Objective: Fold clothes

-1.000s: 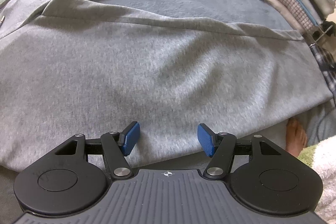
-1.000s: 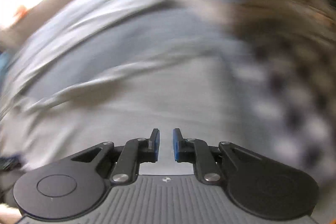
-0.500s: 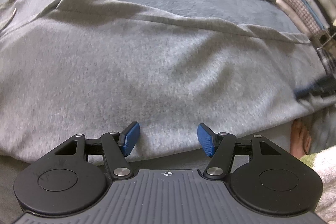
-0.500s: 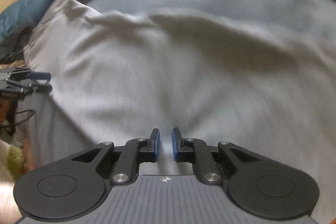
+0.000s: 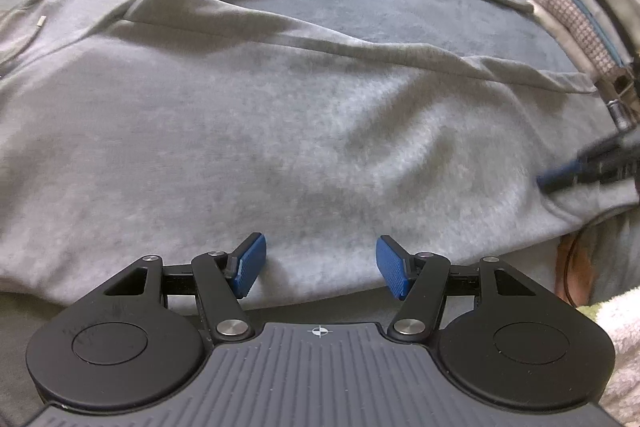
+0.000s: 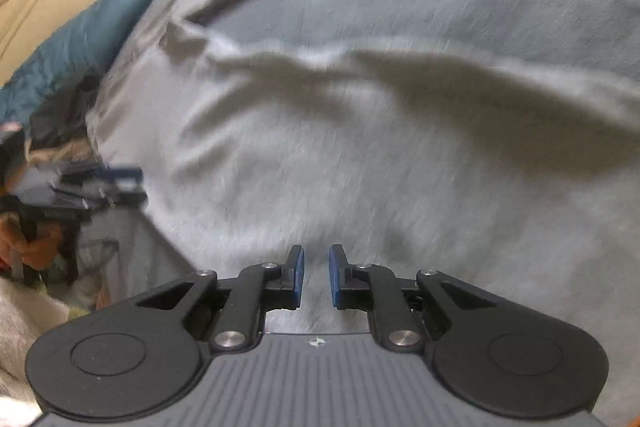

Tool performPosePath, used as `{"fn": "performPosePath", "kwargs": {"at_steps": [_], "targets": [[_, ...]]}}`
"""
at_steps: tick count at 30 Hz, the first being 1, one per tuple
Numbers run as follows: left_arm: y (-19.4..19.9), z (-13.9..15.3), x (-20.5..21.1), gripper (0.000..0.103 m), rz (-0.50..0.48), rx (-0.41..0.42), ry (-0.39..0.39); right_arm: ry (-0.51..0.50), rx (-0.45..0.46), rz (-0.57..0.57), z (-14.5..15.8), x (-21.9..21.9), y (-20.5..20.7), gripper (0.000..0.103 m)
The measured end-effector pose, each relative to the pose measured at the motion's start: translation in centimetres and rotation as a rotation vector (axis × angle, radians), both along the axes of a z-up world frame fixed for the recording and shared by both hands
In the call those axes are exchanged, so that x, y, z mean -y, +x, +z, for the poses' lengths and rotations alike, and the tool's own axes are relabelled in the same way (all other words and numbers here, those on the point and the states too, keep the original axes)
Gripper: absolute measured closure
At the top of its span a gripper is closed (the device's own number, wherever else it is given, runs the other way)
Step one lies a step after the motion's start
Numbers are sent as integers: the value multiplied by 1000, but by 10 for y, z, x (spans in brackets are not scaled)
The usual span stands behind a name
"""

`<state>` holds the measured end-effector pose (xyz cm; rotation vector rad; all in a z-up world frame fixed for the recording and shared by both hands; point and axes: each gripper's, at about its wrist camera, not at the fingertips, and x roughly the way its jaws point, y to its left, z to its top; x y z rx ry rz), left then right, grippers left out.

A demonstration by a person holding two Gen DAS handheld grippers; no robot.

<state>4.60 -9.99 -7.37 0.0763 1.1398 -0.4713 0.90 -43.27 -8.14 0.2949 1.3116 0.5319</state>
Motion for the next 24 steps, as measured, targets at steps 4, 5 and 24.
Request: {"fn": "performPosePath", "kwargs": {"at_steps": [4,5,24], "targets": [[4,1,-7,42,25,1,-1,39,-88,27,-4,4,-26,90],[6,1,-7,42,26,1,0,27,-95,45,0,4,-31,90],[7,0,1,42,-6,9,-7,-16,-78,-366,41,134,-91,89]]}}
